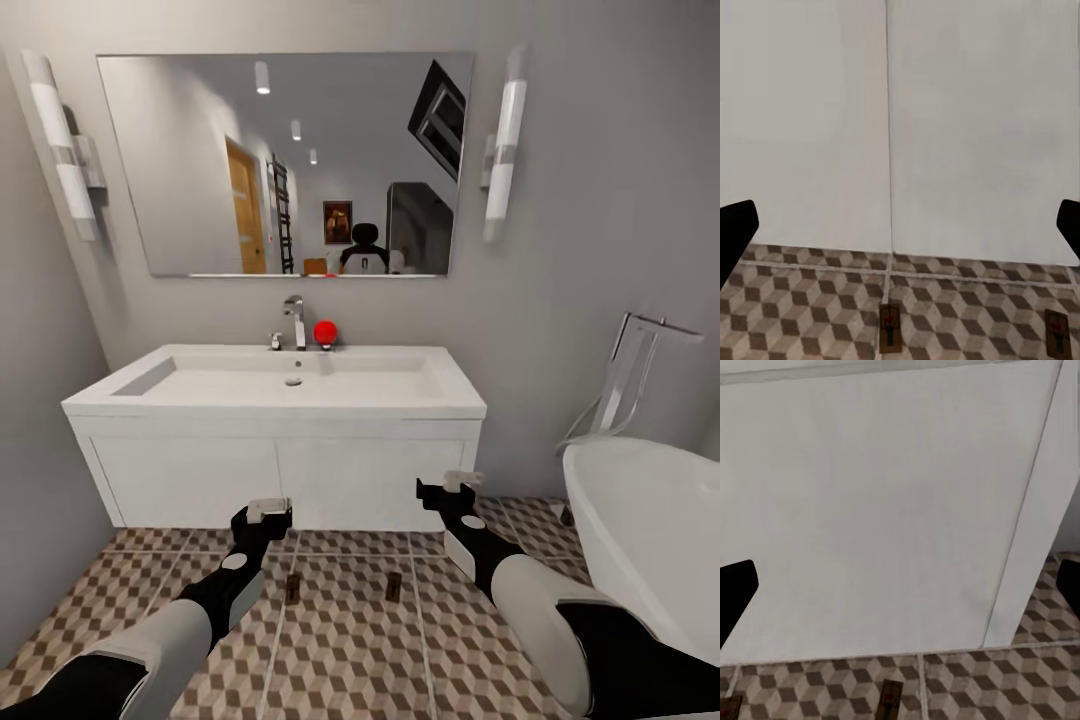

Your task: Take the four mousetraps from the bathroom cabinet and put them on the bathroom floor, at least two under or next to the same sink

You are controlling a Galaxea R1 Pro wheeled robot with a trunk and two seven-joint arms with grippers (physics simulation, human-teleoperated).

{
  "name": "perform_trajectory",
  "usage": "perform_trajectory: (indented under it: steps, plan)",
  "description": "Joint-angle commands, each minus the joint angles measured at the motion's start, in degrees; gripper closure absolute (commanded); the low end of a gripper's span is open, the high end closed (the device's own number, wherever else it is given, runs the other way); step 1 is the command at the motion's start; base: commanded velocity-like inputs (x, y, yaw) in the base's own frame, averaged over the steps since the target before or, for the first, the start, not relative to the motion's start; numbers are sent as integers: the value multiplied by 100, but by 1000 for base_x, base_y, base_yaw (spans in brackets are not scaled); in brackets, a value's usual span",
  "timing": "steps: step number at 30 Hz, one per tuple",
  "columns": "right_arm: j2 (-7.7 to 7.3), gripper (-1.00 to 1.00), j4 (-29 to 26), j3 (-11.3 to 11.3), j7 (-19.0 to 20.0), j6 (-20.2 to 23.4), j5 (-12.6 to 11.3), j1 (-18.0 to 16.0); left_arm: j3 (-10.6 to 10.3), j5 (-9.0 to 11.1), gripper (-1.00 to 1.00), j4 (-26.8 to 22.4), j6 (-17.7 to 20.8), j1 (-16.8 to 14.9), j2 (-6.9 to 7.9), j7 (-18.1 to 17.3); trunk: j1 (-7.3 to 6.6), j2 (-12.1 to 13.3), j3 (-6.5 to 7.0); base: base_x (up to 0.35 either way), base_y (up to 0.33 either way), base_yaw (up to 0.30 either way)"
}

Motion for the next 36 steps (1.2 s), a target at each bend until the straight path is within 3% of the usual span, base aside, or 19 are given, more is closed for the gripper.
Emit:
perform_trajectory:
  steps: [1, 36]
  plan:
    - [4, -100, 6, -36, -5, -20, 11, -4, -50, 60, -100, 6, -21, -3, 1, 24, -23, 39, 12, 0, 0, 0]
    - [33, -100, 6, -36, -179, -33, 1, -2, -36, 60, -100, -277, -21, 0, 1, 24, -792, 1443, 641, 0, 0, 0]
